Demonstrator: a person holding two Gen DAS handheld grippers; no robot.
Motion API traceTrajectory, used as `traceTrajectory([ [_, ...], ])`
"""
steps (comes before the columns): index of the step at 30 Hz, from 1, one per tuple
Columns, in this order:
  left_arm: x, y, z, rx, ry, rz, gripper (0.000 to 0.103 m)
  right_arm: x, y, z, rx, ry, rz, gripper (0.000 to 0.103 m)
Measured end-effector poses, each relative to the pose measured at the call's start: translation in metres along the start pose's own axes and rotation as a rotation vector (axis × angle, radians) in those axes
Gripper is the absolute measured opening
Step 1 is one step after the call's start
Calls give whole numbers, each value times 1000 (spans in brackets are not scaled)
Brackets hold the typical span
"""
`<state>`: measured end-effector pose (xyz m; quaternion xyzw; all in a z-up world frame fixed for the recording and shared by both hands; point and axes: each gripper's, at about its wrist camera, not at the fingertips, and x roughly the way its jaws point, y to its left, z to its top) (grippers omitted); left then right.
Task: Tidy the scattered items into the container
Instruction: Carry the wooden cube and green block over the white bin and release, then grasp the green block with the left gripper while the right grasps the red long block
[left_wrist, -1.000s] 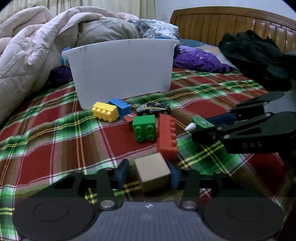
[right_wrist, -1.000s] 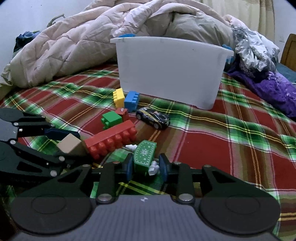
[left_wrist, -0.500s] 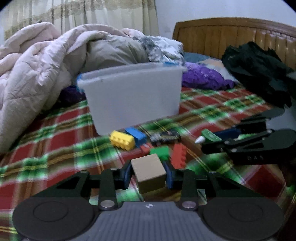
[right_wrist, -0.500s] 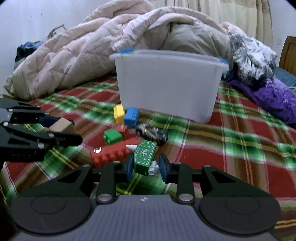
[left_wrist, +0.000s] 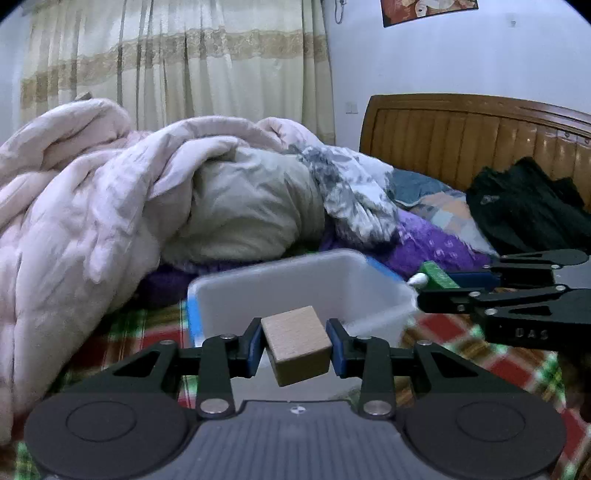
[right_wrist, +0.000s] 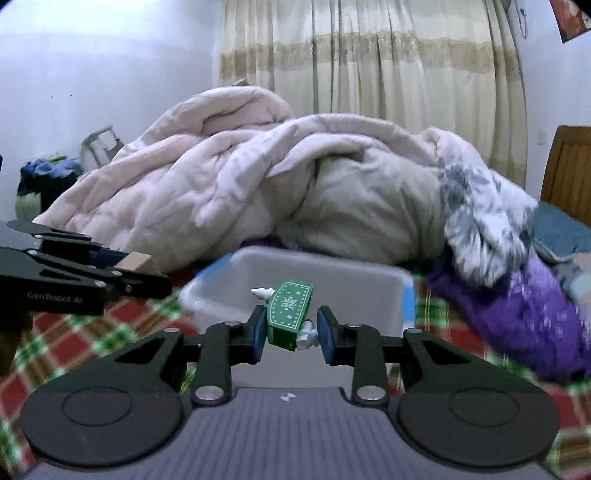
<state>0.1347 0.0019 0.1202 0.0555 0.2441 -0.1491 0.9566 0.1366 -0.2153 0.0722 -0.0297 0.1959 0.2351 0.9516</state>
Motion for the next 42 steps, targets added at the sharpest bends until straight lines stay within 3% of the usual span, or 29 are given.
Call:
traceTrajectory([
  [5,44,10,30,-28,41,20,40,46,-9,24,-5,43,-19,33],
  [7,64,15,33,-36,61,34,55,68,-15,26,1,83,-33,33],
  [8,75,17,33,-45,82,36,69,80,-19,25,15,113,-38,36],
  [9,85,19,31,-48,103,44,73,89,-24,23,28,136,-45,43],
  [10,96,20,27,-42,124,66,73,96,-28,20,38,146,-56,62],
  [11,103,21,23,-29,142,91,73,99,-31,17,44,144,-69,69],
  [13,108,22,15,-2,164,120,73,99,-37,12,52,137,-74,69],
  [19,68,21,-22,29,84,98,73,53,-36,-3,68,56,-14,70],
  [24,20,15,-76,10,32,47,73,14,-13,-45,66,69,44,76],
  [32,-5,-10,-156,35,121,41,73,-13,51,-137,-82,188,187,82],
  [35,-9,-13,-170,36,142,40,73,-9,67,-153,-153,203,226,90],
  [42,-12,-15,-178,27,149,18,73,13,67,-163,-212,212,219,92],
])
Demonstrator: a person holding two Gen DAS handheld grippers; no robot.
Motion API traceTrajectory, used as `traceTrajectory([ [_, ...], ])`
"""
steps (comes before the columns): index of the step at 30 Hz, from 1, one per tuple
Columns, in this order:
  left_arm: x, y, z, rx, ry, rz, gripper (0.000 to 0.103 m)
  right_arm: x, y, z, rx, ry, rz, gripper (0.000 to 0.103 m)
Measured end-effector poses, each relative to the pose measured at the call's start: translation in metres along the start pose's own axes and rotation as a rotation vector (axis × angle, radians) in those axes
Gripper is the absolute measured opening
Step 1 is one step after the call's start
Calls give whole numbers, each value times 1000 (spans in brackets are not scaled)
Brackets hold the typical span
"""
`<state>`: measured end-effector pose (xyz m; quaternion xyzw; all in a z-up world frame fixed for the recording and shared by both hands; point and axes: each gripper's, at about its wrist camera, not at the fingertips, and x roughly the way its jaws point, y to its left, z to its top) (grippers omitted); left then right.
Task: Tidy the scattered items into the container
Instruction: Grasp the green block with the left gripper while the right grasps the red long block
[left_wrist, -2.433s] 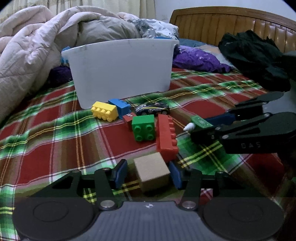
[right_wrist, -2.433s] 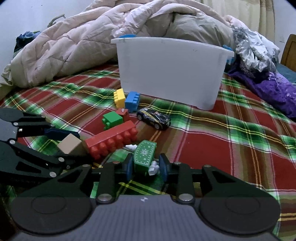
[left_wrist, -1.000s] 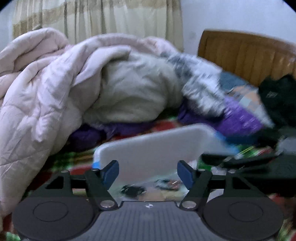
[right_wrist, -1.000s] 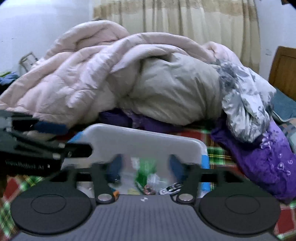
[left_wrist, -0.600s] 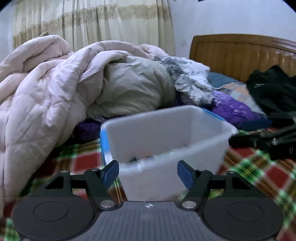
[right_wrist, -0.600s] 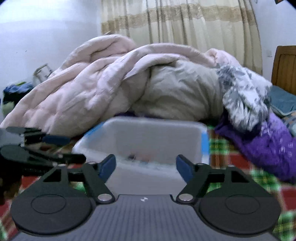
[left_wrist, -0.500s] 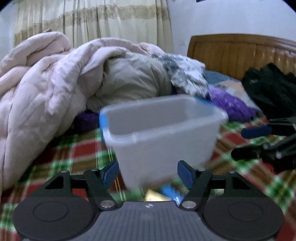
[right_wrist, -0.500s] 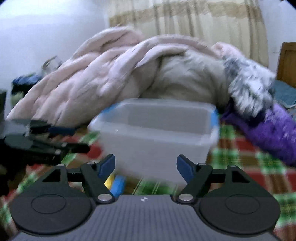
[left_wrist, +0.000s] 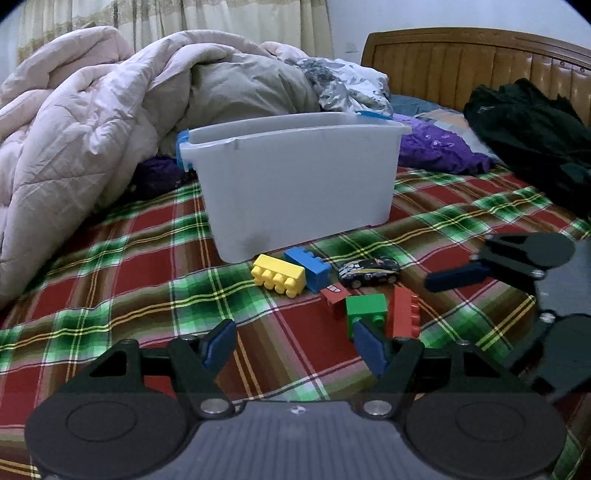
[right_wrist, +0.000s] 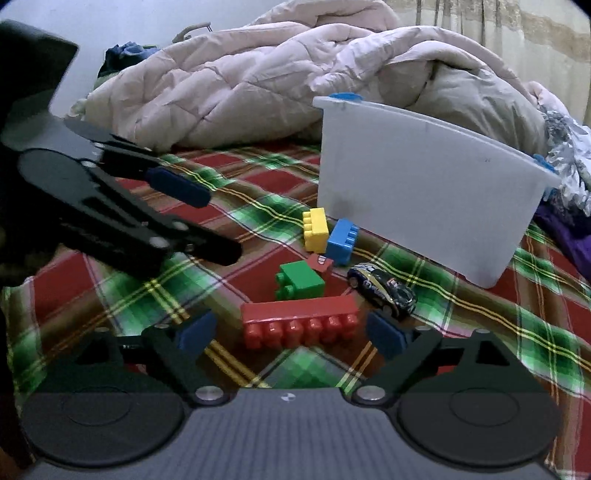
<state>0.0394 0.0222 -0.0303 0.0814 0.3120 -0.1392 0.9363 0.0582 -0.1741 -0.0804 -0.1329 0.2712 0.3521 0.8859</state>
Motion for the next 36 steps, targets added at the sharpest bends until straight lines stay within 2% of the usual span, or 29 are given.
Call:
traceTrajectory([
  [1,0,-2,0,1,0,-3,73,5,-2,-1,11,1,2,89],
  [2,0,-3,-1,4,0,-5,73,9,-4,-3,21,5,14,76],
  [4,0,-6,-1,11,0,-14,74,13,-9,-6,51,7,45,77],
  [7,4,-13,-2,19,7,-34,74,1,-15,-9,54,-7,44,76],
  [10,10,-26,-3,36,16,-63,73,-22,-31,-9,53,-29,-13,76],
  [14,22,-47,-2,76,8,-81,74,-49,-63,-17,137,-33,-89,77],
  [16,33,-51,0,54,25,-68,73,-56,-74,-26,178,-34,-122,77],
  [19,44,-49,2,-15,42,-83,61,-60,-84,-31,242,-42,-138,77],
  [20,47,-48,2,-30,41,-92,50,-60,-85,-30,244,-47,-141,77],
  [21,48,-47,2,-36,40,-91,34,-61,-85,-30,243,-53,-144,77],
  [30,32,-37,10,-6,3,-53,34,-62,-87,-29,249,-70,-135,77],
  [36,3,-20,41,23,-22,-46,34,-72,-86,-14,255,-120,-149,77],
])
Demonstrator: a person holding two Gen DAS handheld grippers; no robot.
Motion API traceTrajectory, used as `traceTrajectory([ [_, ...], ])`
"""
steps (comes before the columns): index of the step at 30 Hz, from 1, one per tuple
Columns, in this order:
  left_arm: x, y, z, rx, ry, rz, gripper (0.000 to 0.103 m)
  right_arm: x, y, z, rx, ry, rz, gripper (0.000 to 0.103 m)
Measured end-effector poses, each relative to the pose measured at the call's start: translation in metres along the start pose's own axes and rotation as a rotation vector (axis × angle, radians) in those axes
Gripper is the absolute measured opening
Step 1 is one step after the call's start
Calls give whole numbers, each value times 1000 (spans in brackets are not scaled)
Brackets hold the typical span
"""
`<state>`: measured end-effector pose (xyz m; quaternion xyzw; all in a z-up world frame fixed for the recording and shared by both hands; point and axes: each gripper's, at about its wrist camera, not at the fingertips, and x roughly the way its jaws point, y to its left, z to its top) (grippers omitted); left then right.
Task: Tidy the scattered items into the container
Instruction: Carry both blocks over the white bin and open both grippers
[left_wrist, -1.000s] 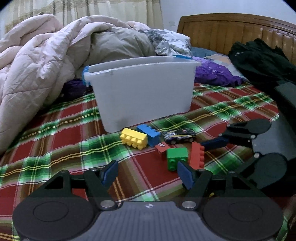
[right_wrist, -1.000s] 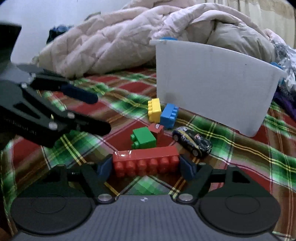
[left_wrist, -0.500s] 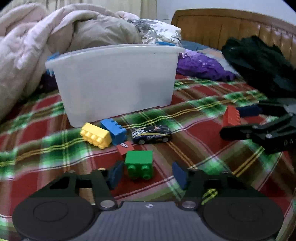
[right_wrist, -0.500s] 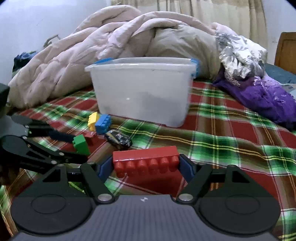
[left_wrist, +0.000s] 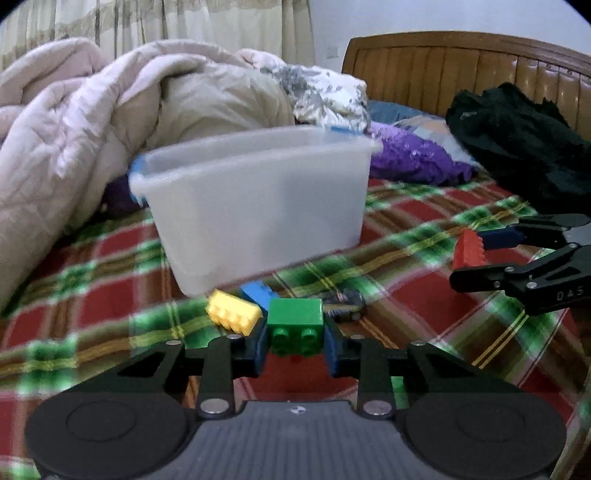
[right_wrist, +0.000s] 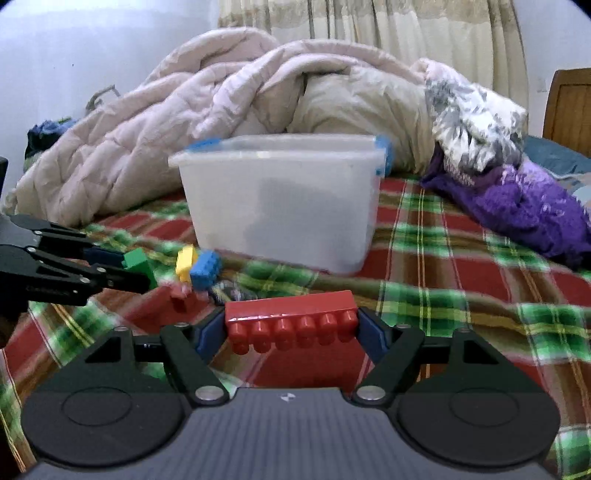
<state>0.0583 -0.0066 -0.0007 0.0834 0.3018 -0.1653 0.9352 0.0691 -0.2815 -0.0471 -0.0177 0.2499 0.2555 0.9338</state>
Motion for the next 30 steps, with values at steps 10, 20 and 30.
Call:
traceTrajectory([
  [10,-43,48,108,-31,-99,15,34,-7,8,111,-24,-122,-7,77],
  [20,5,73,174,-52,-61,59,34,48,9,185,-77,-55,-54,77],
  [30,68,73,169,31,67,109,73,105,-11,187,-10,52,-82,90],
])
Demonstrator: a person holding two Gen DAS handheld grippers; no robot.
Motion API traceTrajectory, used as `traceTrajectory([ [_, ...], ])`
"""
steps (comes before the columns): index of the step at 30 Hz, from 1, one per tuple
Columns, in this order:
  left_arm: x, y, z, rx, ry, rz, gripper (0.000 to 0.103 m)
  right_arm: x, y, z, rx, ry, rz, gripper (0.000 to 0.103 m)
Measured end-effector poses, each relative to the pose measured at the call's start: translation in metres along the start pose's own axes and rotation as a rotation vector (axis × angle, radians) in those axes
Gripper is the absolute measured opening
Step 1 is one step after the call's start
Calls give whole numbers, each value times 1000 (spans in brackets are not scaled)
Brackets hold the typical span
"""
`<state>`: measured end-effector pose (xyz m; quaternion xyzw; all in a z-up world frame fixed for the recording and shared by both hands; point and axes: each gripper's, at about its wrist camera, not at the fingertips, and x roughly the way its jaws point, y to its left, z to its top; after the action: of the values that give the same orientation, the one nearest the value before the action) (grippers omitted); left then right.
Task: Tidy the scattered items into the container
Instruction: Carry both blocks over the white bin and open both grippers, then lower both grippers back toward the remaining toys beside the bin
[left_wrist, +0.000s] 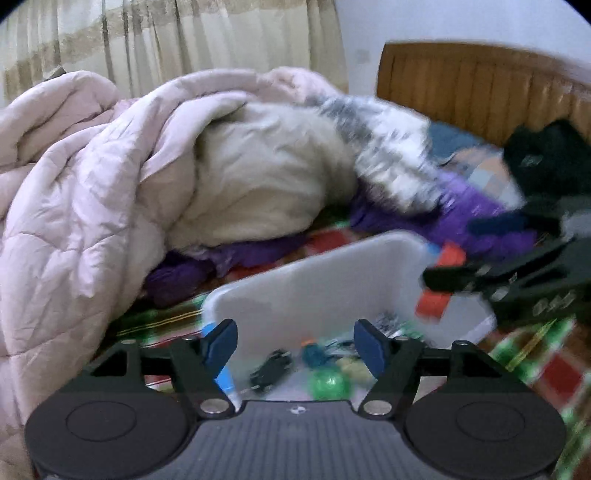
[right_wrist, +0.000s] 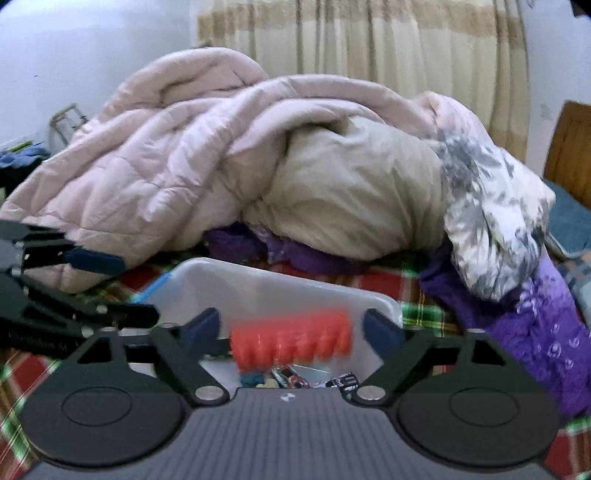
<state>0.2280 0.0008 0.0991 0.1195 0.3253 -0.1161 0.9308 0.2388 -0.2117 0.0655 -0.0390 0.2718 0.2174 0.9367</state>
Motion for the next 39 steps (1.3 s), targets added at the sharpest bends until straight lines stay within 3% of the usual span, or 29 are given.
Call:
traceTrajectory([
  [6,-16,9,-17,10,-35,-18,73,-15,1,-16,7,-23,51,90],
  [10,-47,6,-37,28,-86,-41,73,-45,12,-32,-53,-51,114,91],
  [13,-68,-4,-47,92,-107,-53,73,-68,14,-41,-85,-66,138,93],
  [18,-90,-16,-14,152,-99,-123,73,-88,7,-27,-85,-65,113,93],
  [22,-100,-28,6,226,-139,-132,73,-98,7,-22,-101,-61,83,93],
  [25,-98,-30,2,218,-139,-142,73,-99,12,-24,-112,-59,84,93],
  [30,-95,-36,-22,320,-98,-111,73,-100,24,-32,-137,-45,104,93],
  [33,-98,-30,-21,327,-91,-109,73,-99,28,-36,-159,-29,115,93],
  [39,-119,-25,36,309,-203,-121,73,-105,24,-25,-160,-29,102,93],
])
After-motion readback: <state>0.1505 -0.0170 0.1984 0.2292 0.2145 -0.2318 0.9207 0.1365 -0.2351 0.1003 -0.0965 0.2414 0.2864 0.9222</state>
